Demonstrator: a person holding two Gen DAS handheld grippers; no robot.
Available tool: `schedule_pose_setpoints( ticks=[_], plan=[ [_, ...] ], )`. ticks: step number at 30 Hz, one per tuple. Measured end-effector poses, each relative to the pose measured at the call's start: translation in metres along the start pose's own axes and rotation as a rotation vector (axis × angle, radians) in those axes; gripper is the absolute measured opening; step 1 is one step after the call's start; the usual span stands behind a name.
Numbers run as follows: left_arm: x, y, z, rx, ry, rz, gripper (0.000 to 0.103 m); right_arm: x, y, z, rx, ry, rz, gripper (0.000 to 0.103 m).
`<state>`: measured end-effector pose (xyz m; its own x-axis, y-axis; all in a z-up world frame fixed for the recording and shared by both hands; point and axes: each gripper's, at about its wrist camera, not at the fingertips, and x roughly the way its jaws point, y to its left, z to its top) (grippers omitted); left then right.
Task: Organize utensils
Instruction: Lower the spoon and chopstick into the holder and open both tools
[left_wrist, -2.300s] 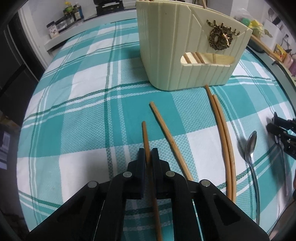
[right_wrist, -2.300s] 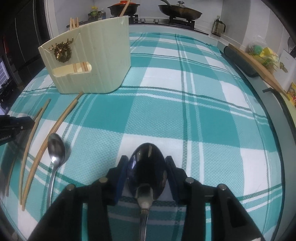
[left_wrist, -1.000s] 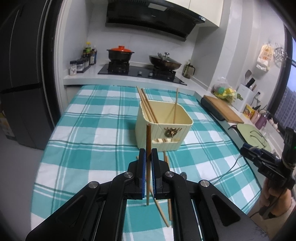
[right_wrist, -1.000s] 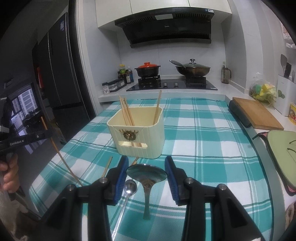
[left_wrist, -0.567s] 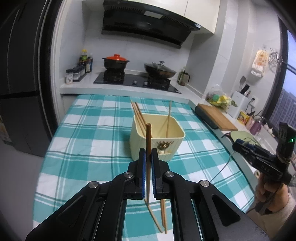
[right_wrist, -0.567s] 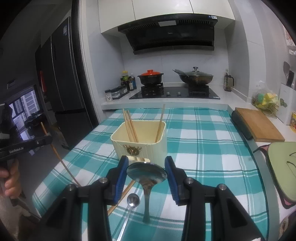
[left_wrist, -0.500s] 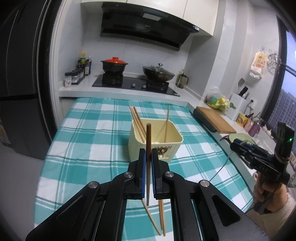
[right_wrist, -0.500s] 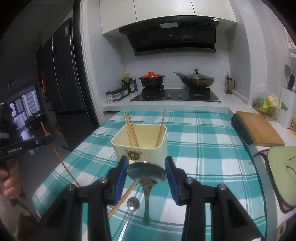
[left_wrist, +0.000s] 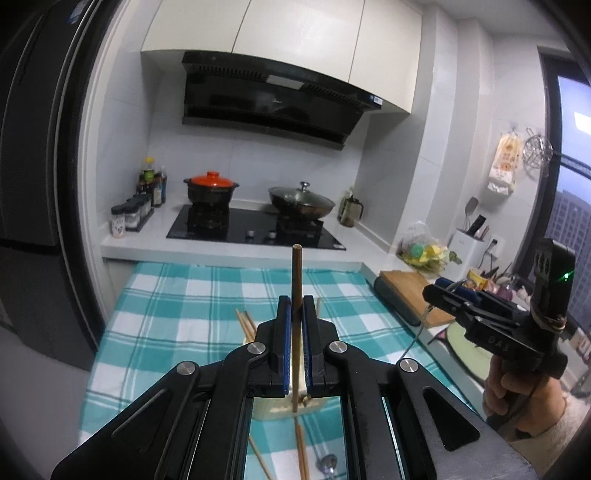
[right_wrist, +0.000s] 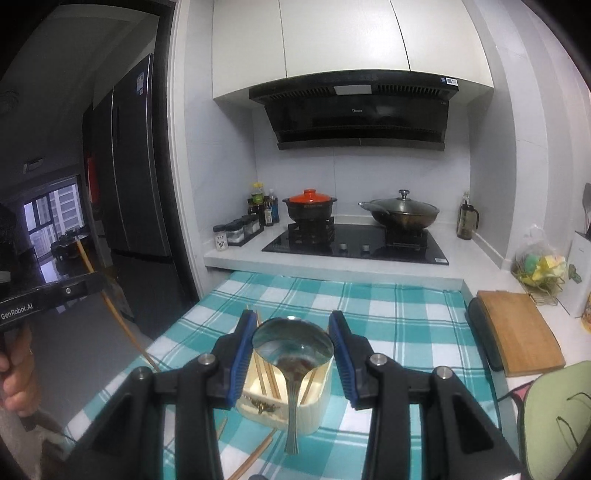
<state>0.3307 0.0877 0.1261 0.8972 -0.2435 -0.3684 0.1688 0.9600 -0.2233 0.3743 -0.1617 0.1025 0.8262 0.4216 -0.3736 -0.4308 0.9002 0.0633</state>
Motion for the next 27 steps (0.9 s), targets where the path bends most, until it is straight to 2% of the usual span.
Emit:
schedule_pose_setpoints(
  ticks=[4,9,13,20,25,26,27],
  plan=[
    [0.033,-0.002,0.013,0.012,-0.029,0.033,0.004,0.022,0.003,0.025,-0.018,-0.057,-0.002,0.041],
    [0.084,0.007,0.0,-0.022,0.041,0.054,0.004,0.06,0.006,0.029,-0.028,-0.07,0.02,0.041],
    [0.121,0.018,-0.025,-0.051,0.133,0.079,0.004,0.103,0.007,0.012,-0.024,0.009,0.031,0.041],
    [0.17,0.028,-0.061,-0.055,0.277,0.122,0.004,0.177,-0.009,-0.038,0.057,0.212,0.039,0.041],
    [0.187,0.026,-0.07,-0.028,0.302,0.155,0.005,0.205,-0.014,-0.057,0.072,0.285,0.026,0.041],
    [0.19,0.027,-0.07,-0.024,0.307,0.165,0.006,0.209,-0.014,-0.058,0.077,0.294,0.029,0.041],
    [0.191,0.028,-0.069,-0.027,0.314,0.168,0.012,0.214,-0.016,-0.059,0.085,0.302,0.033,0.042]
  ],
)
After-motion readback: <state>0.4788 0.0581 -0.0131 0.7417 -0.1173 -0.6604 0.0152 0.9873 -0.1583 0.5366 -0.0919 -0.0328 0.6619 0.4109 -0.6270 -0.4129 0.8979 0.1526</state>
